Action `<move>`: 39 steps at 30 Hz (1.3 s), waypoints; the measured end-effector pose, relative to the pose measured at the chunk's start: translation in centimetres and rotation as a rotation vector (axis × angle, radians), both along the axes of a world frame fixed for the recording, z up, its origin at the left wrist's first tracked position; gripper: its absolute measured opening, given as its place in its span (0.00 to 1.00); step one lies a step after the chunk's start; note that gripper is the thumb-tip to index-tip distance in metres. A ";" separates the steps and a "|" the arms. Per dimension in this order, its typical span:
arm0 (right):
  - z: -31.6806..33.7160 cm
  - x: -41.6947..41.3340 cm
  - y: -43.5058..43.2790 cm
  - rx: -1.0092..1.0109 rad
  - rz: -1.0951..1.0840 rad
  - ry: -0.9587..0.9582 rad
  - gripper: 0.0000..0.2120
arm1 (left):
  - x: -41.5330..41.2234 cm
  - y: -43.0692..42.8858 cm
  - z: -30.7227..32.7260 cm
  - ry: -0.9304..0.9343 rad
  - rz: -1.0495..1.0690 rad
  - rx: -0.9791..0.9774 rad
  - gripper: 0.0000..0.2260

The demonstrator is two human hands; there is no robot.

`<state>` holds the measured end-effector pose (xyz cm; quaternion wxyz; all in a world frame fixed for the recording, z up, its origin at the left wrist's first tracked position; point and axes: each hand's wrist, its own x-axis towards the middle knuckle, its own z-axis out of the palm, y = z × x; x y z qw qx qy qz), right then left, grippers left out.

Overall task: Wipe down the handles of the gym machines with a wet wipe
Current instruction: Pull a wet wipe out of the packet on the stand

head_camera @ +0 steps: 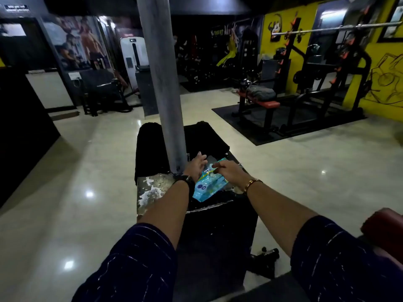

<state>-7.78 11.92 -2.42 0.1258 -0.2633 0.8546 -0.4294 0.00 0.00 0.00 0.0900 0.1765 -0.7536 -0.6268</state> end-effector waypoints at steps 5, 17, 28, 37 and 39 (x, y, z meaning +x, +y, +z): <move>-0.3 0.1 0.0 0.103 0.027 0.102 0.16 | -0.8 0.0 -1.1 -0.086 0.033 0.035 0.24; -2.4 -1.1 -0.4 0.373 0.095 0.231 0.19 | -0.8 0.0 -3.4 -0.204 -0.037 0.044 0.22; -3.7 -0.5 -1.5 0.358 -0.025 0.308 0.11 | -0.5 -0.5 -6.5 -0.468 -0.309 -0.944 0.25; -4.5 -0.5 -2.0 0.367 -0.033 0.489 0.08 | -1.9 -0.3 -6.6 -0.445 -0.198 -0.822 0.17; -4.4 -0.4 -2.0 0.374 -0.032 0.498 0.08 | -2.2 -0.4 -6.4 -0.470 -0.180 -0.823 0.15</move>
